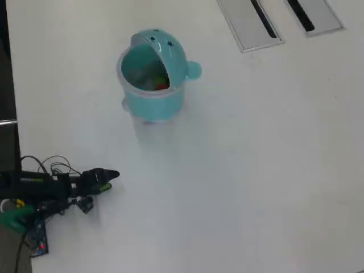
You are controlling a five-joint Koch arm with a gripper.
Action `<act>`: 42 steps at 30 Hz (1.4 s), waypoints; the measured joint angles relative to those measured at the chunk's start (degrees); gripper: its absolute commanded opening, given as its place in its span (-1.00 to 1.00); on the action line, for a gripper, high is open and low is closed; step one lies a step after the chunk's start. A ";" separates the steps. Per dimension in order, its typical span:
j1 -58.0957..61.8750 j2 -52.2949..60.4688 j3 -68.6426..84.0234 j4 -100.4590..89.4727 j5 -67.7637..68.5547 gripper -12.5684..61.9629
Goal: Grasp RGB lego blocks and put them in the bin one by one.
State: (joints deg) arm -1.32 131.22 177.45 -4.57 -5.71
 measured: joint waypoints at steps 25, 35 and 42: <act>-0.18 0.00 0.00 0.18 2.29 0.25; -0.18 0.00 0.00 0.09 2.29 0.25; -0.18 0.00 0.00 0.18 2.29 0.25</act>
State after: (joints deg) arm -1.49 131.22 177.45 -4.39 -3.43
